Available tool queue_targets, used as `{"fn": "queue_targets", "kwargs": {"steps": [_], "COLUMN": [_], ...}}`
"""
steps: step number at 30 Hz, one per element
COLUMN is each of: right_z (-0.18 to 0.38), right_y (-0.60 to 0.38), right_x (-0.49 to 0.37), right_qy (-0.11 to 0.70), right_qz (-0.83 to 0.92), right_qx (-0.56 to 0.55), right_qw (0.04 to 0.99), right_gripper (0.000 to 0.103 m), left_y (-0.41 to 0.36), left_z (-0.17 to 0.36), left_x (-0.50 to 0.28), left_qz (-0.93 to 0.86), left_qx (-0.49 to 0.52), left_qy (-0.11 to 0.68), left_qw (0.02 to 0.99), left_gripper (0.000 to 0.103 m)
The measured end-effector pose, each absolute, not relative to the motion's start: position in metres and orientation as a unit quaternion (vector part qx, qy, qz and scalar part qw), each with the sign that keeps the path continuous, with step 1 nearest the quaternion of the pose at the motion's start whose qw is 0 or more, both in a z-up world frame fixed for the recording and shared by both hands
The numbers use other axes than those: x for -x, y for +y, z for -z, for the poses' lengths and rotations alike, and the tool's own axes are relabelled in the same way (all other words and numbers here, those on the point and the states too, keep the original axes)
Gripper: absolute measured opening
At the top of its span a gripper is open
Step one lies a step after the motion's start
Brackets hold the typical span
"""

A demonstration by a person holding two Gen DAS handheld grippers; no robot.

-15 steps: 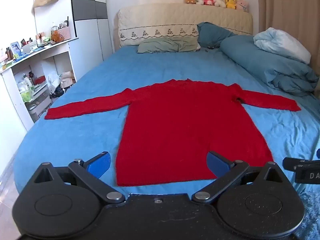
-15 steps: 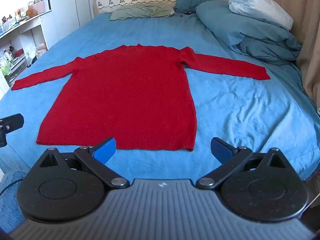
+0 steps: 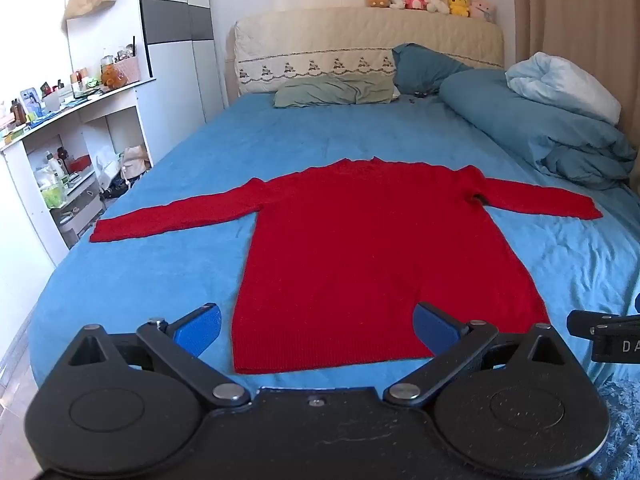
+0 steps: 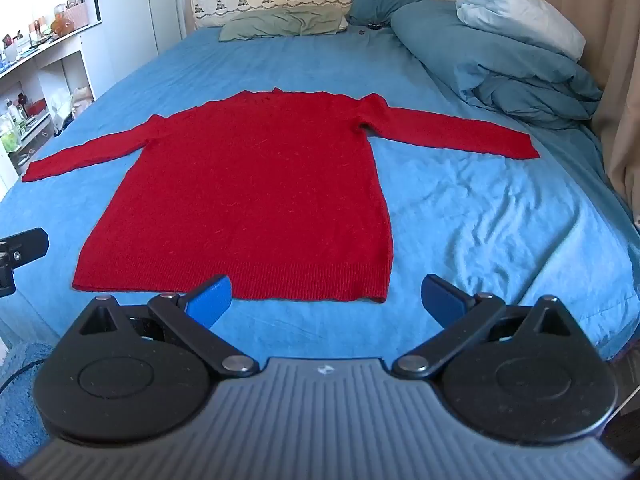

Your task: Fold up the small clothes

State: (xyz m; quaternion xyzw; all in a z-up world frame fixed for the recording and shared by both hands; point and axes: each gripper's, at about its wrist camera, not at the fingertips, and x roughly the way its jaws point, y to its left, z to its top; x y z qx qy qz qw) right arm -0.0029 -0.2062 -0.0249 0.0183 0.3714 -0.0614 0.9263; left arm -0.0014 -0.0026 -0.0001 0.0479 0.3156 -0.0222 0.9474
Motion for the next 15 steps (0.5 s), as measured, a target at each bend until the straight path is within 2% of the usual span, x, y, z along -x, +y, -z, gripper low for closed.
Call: {"fn": "queue_targets", "kwargs": {"steps": [15], "right_z": [0.0240], "right_y": [-0.2059], "right_x": [0.0034], "right_qy": [0.371], "right_qz": [0.061], "right_qx": [-0.020], "right_qw": [0.927], "right_gripper": [0.103], "left_y": [0.0005], "left_z": [-0.0007], "left_x": [-0.0001], "left_qz": [0.025], "left_qx": [-0.042], "left_qy": [0.319], "left_qw": [0.946], "left_gripper": [0.103]}}
